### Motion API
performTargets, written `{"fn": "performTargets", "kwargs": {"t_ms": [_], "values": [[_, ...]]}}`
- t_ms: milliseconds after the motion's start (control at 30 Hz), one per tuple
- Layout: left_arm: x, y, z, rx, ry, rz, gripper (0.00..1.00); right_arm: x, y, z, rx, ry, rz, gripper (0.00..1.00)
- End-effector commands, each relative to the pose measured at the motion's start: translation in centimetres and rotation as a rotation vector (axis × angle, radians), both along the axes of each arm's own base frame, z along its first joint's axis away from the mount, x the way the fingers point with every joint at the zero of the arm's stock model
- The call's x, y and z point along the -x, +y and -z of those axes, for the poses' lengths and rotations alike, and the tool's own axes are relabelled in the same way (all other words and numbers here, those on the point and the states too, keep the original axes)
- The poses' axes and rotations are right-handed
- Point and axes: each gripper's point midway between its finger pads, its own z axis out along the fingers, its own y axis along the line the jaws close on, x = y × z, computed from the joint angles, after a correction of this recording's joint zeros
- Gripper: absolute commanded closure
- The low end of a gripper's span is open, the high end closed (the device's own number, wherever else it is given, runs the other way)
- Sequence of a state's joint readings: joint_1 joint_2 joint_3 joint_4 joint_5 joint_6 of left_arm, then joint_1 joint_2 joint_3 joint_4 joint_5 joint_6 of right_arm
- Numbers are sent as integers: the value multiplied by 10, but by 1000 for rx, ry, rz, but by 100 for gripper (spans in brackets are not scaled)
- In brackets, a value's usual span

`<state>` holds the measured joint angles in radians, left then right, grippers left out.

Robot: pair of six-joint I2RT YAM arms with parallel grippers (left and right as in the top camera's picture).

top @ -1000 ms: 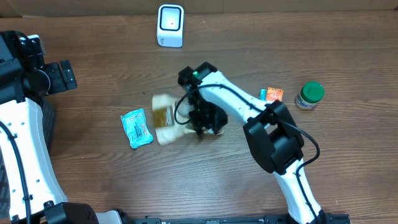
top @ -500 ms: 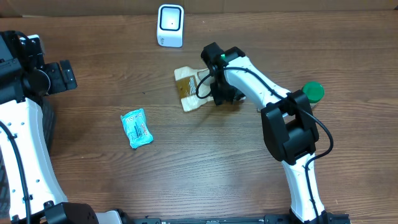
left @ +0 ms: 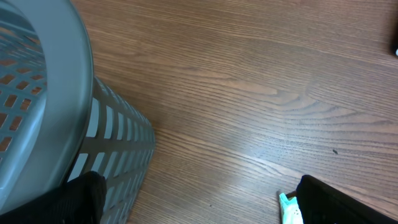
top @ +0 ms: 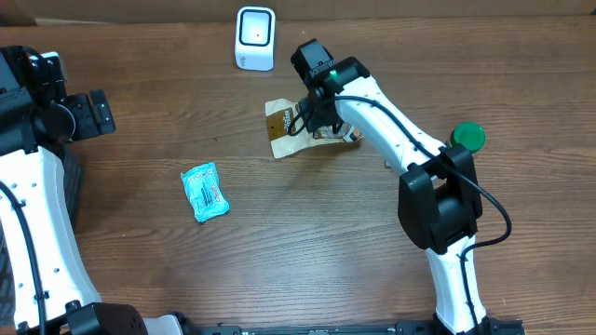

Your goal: Scan the item barcode

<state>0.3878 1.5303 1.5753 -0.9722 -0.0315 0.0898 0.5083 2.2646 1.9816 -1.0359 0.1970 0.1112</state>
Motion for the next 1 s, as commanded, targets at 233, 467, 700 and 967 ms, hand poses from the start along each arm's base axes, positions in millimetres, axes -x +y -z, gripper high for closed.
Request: {"fn": "performTargets", "kwargs": {"t_ms": [233, 467, 700, 967], "values": [[0, 0, 1, -14, 10, 22, 0, -73, 16, -26, -152, -278, 28, 12], [0, 0, 1, -14, 10, 22, 0, -77, 38, 14, -230, -230, -17, 11], [0, 0, 1, -14, 10, 22, 0, -51, 79, 44, -406, -70, -130, 14], [0, 0, 1, -14, 10, 22, 0, 10, 116, 50, -467, 131, -254, 19]]}}
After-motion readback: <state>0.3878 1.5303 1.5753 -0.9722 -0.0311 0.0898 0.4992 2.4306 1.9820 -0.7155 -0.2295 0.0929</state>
